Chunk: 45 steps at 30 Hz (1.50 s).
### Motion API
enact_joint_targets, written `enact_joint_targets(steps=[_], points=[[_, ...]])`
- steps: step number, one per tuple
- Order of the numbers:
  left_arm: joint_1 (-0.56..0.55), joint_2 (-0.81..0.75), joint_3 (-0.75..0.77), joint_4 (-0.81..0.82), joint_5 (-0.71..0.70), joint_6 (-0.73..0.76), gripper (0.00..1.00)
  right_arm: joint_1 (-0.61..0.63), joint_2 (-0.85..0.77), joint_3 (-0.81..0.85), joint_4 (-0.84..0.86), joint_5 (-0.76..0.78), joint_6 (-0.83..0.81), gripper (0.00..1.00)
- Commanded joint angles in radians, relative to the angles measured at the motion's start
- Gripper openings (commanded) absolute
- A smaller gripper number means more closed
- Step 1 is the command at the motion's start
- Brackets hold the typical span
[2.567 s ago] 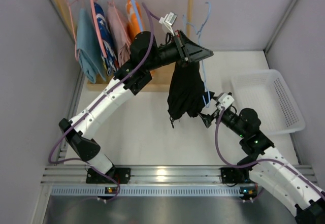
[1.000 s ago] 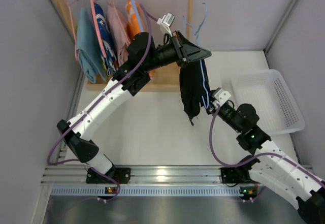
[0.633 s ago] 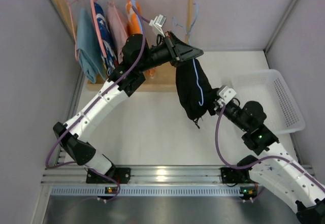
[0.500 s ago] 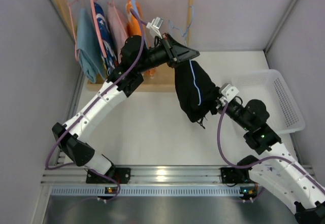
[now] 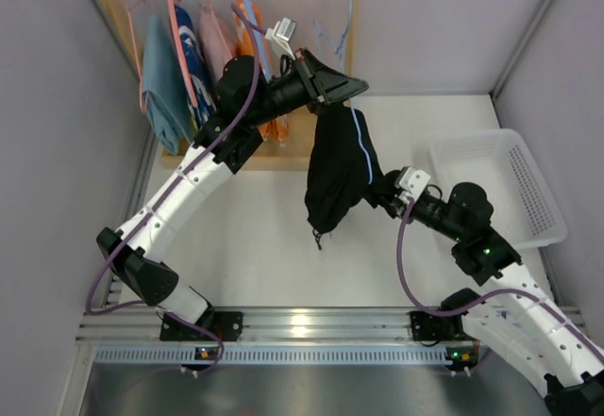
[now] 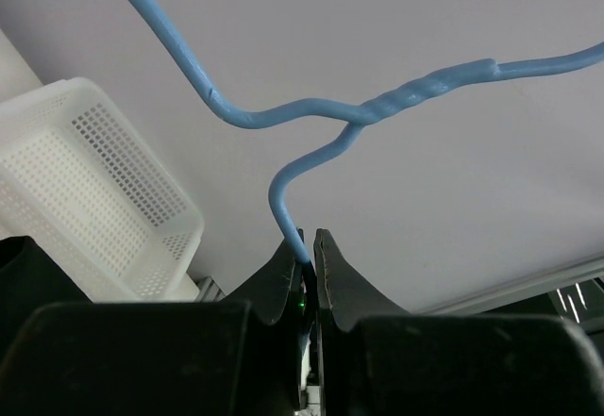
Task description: Remove the trousers from the hanger
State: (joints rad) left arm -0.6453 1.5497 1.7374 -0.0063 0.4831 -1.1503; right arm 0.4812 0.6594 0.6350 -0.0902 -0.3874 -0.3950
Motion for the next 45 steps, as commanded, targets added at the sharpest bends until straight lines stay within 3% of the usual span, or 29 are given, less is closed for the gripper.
enact_joint_targets(steps=[1, 5, 6, 7, 8, 11, 12, 16, 18, 19, 21, 27, 36, 40, 45], points=[[-0.001, -0.014, 0.083, 0.098, 0.008, 0.003, 0.0, -0.007, 0.022, -0.02, 0.056, -0.062, -0.028, 0.22], [-0.001, -0.016, 0.079, 0.098, 0.009, 0.0, 0.0, -0.007, 0.051, -0.008, 0.083, -0.067, -0.01, 0.29], [-0.001, -0.017, 0.076, 0.097, 0.011, -0.002, 0.0, -0.007, 0.054, -0.005, 0.083, -0.064, -0.007, 0.27], [-0.001, -0.017, 0.074, 0.098, 0.012, -0.003, 0.0, -0.007, 0.06, 0.002, 0.081, -0.061, -0.007, 0.23], [-0.001, -0.02, 0.071, 0.097, 0.011, -0.005, 0.0, -0.007, 0.06, 0.003, 0.108, -0.054, -0.002, 0.11], [-0.001, -0.026, 0.062, 0.098, 0.011, -0.006, 0.0, -0.009, 0.06, 0.009, 0.13, -0.036, 0.027, 0.0], [-0.001, -0.027, 0.059, 0.098, 0.011, -0.005, 0.0, -0.007, 0.059, 0.02, 0.13, -0.039, 0.031, 0.0], [-0.002, -0.028, 0.054, 0.1, 0.008, -0.003, 0.0, -0.009, 0.052, 0.045, 0.093, -0.056, 0.022, 0.21], [-0.002, -0.03, 0.054, 0.1, 0.005, -0.005, 0.0, -0.009, 0.043, 0.039, 0.061, -0.059, 0.01, 0.16], [-0.001, -0.028, 0.056, 0.1, 0.006, -0.003, 0.0, -0.009, 0.028, 0.034, 0.061, -0.059, 0.004, 0.05], [-0.002, -0.028, 0.054, 0.098, 0.002, 0.003, 0.0, -0.007, 0.013, 0.028, 0.063, -0.048, 0.004, 0.0], [0.004, -0.04, 0.005, 0.098, 0.002, 0.011, 0.0, -0.009, -0.023, 0.071, 0.066, 0.041, 0.053, 0.0], [0.024, -0.05, -0.016, 0.098, 0.003, 0.012, 0.0, -0.035, -0.047, 0.115, -0.009, 0.032, 0.025, 0.0], [0.027, -0.039, 0.008, 0.098, 0.005, 0.009, 0.0, -0.036, -0.035, 0.106, -0.063, -0.039, -0.001, 0.18], [0.027, -0.019, 0.059, 0.097, 0.009, 0.008, 0.0, -0.038, 0.014, 0.059, -0.089, -0.108, -0.059, 0.19]])
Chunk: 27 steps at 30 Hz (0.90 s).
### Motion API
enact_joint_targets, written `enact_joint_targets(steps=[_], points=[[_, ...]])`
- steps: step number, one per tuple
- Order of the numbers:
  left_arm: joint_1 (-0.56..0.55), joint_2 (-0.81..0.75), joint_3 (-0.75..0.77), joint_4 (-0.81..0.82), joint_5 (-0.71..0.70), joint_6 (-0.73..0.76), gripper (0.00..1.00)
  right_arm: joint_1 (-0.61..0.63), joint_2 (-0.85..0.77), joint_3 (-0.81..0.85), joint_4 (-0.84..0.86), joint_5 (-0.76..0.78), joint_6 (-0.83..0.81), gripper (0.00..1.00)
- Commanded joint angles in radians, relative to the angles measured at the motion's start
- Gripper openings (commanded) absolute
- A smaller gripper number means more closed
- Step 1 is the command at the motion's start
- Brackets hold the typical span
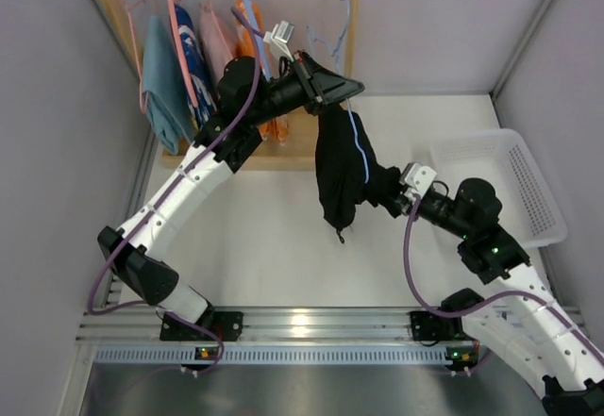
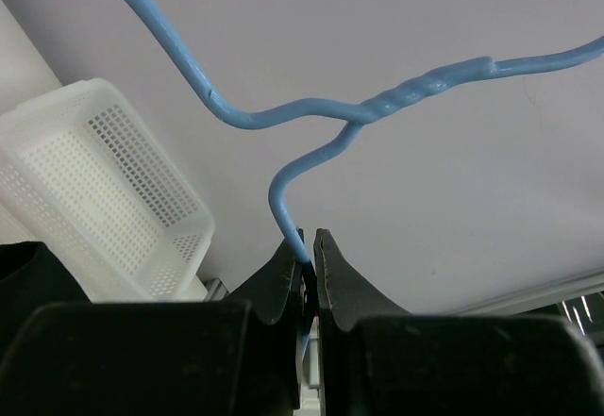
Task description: Remove the trousers from the hanger
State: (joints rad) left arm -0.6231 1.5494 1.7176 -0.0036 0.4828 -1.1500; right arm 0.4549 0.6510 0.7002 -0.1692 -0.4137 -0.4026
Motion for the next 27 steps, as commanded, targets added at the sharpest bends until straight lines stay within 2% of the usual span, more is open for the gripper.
enact_joint_targets(steps=[1, 6, 10, 14, 15, 16, 19, 22, 27], points=[[0.005, -0.012, 0.086, 0.094, 0.01, 0.007, 0.0, -0.012, 0.038, -0.017, -0.003, -0.091, -0.056, 0.2], [0.005, -0.003, 0.119, 0.094, 0.013, 0.001, 0.0, -0.01, 0.1, -0.045, 0.046, -0.116, -0.074, 0.29], [0.005, -0.002, 0.128, 0.094, 0.017, -0.002, 0.0, -0.01, 0.128, -0.05, 0.063, -0.117, -0.094, 0.43], [0.005, -0.002, 0.129, 0.094, 0.019, -0.005, 0.0, -0.009, 0.133, -0.05, 0.086, -0.122, -0.087, 0.49], [0.005, -0.003, 0.128, 0.094, 0.019, -0.004, 0.0, -0.01, 0.133, -0.047, 0.083, -0.122, -0.087, 0.53], [0.005, -0.002, 0.126, 0.094, 0.019, -0.004, 0.0, -0.01, 0.133, -0.045, 0.073, -0.122, -0.088, 0.64], [0.005, -0.005, 0.122, 0.094, 0.02, -0.004, 0.0, -0.009, 0.107, -0.042, 0.05, -0.123, -0.094, 0.73], [0.005, -0.003, 0.116, 0.093, 0.019, -0.002, 0.0, -0.009, 0.065, -0.039, 0.027, -0.131, -0.085, 0.78], [0.005, -0.003, 0.102, 0.093, 0.02, -0.004, 0.0, -0.009, 0.026, 0.004, -0.003, -0.128, -0.028, 0.78]])
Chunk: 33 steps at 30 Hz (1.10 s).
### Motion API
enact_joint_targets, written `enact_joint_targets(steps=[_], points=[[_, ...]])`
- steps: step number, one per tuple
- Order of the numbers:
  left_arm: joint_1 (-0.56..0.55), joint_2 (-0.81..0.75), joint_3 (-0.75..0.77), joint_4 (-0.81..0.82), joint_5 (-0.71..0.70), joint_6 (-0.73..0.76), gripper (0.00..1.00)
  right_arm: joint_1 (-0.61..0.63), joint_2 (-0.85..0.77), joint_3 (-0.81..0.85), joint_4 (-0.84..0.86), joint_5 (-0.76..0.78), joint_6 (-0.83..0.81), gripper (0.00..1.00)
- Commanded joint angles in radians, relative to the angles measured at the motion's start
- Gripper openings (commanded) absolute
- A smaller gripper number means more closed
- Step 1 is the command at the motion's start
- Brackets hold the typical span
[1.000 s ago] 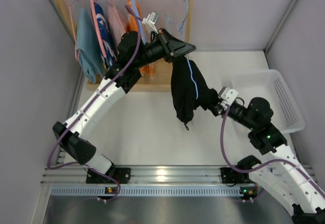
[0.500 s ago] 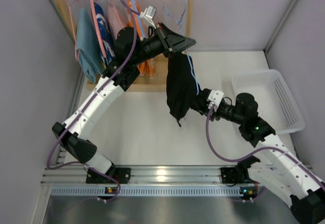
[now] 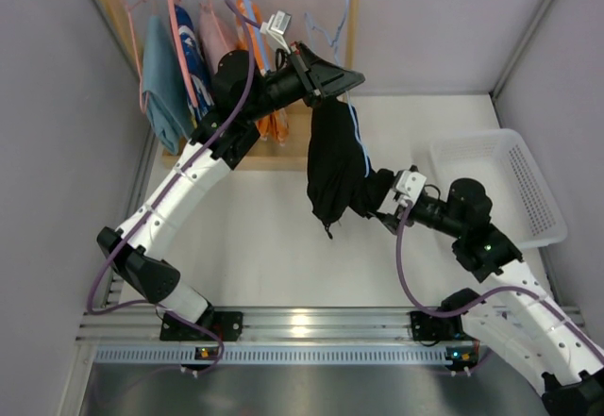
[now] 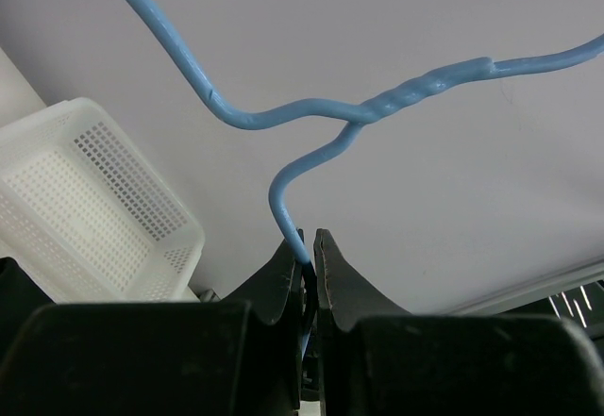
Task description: Remove the trousers from the hanger
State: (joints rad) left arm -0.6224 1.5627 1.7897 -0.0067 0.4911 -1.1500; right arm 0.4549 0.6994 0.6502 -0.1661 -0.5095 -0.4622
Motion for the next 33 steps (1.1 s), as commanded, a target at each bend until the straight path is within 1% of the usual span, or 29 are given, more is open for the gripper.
enact_joint_targets(steps=[1, 5, 14, 16, 17, 18, 20, 21, 23, 24, 27, 28, 30, 33], points=[[0.004, -0.013, 0.028, 0.097, 0.012, -0.002, 0.0, -0.01, -0.024, 0.071, -0.009, -0.031, 0.04, 0.78], [0.004, -0.013, 0.027, 0.1, 0.012, -0.002, 0.0, -0.01, -0.021, 0.086, 0.007, -0.005, 0.066, 0.78], [0.003, -0.018, 0.019, 0.1, 0.01, -0.004, 0.0, -0.009, 0.054, 0.095, 0.099, 0.011, 0.146, 0.78], [0.001, -0.02, 0.017, 0.1, 0.012, -0.007, 0.0, -0.009, 0.066, 0.1, 0.12, 0.034, 0.163, 0.75], [0.003, -0.021, 0.016, 0.1, 0.014, -0.007, 0.0, -0.009, 0.072, 0.103, 0.143, 0.049, 0.169, 0.72], [0.003, -0.023, 0.011, 0.1, 0.01, -0.008, 0.0, -0.009, 0.081, 0.106, 0.145, 0.054, 0.169, 0.64], [0.003, -0.029, 0.001, 0.1, 0.014, -0.01, 0.0, -0.01, 0.087, 0.111, 0.157, 0.063, 0.175, 0.53], [0.001, -0.032, -0.012, 0.1, 0.01, -0.01, 0.0, -0.01, 0.089, 0.112, 0.158, 0.063, 0.172, 0.42], [0.003, -0.042, -0.029, 0.105, 0.012, -0.011, 0.0, -0.01, 0.084, 0.117, 0.183, 0.071, 0.169, 0.32], [0.003, -0.046, -0.036, 0.105, 0.012, -0.008, 0.0, -0.01, 0.084, 0.118, 0.178, 0.071, 0.166, 0.23], [0.003, -0.062, -0.084, 0.112, 0.01, -0.007, 0.0, -0.01, 0.072, 0.14, 0.169, 0.077, 0.155, 0.13], [0.001, -0.067, -0.096, 0.117, 0.009, -0.005, 0.0, -0.01, 0.068, 0.147, 0.122, 0.074, 0.149, 0.08], [0.003, -0.078, -0.128, 0.122, 0.01, -0.002, 0.0, -0.009, 0.054, 0.172, 0.099, 0.072, 0.143, 0.0], [0.004, -0.09, -0.174, 0.128, 0.01, 0.003, 0.0, -0.01, 0.032, 0.204, 0.062, 0.097, 0.132, 0.0]])
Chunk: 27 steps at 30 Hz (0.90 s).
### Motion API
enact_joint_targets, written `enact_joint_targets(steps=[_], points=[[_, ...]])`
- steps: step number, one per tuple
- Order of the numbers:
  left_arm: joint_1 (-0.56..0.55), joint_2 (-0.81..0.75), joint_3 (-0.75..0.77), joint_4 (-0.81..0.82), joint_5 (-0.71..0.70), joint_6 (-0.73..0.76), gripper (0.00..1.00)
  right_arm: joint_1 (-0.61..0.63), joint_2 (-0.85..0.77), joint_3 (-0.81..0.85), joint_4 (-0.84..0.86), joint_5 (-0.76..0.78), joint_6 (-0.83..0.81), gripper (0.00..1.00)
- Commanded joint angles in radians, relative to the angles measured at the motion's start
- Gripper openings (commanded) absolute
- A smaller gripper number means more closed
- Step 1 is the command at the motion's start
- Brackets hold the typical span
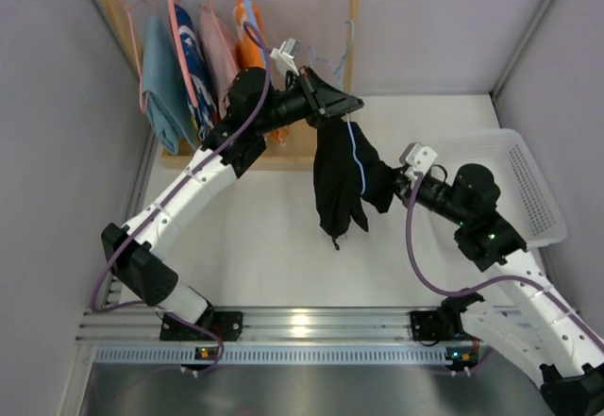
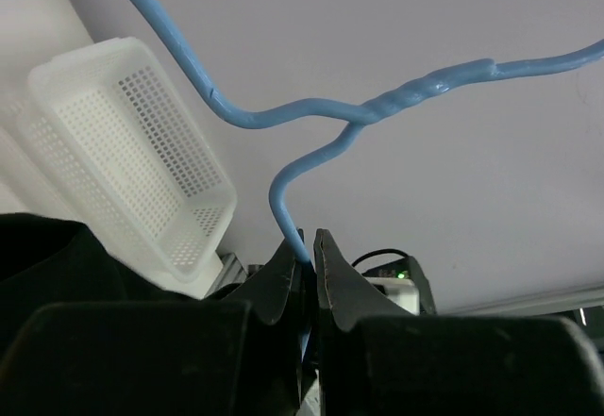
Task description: Remove the trousers from the hanger
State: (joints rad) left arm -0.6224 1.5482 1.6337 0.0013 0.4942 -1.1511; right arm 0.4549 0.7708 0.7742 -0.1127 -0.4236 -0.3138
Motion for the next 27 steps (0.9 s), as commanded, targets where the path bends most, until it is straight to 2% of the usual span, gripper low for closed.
enact_joint_targets(steps=[1, 12, 19, 27], points=[[0.003, -0.079, -0.027, 0.123, 0.009, 0.014, 0.0, -0.01, -0.042, 0.101, -0.004, 0.023, -0.01, 0.0], [0.006, -0.114, -0.107, 0.129, 0.012, 0.059, 0.0, -0.01, -0.048, 0.296, 0.04, 0.218, 0.11, 0.0], [0.007, -0.154, -0.196, 0.129, 0.017, 0.074, 0.0, -0.013, -0.012, 0.453, 0.141, 0.354, 0.102, 0.0], [0.004, -0.211, -0.314, 0.129, 0.056, 0.086, 0.0, -0.013, 0.047, 0.528, 0.275, 0.497, 0.029, 0.0]])
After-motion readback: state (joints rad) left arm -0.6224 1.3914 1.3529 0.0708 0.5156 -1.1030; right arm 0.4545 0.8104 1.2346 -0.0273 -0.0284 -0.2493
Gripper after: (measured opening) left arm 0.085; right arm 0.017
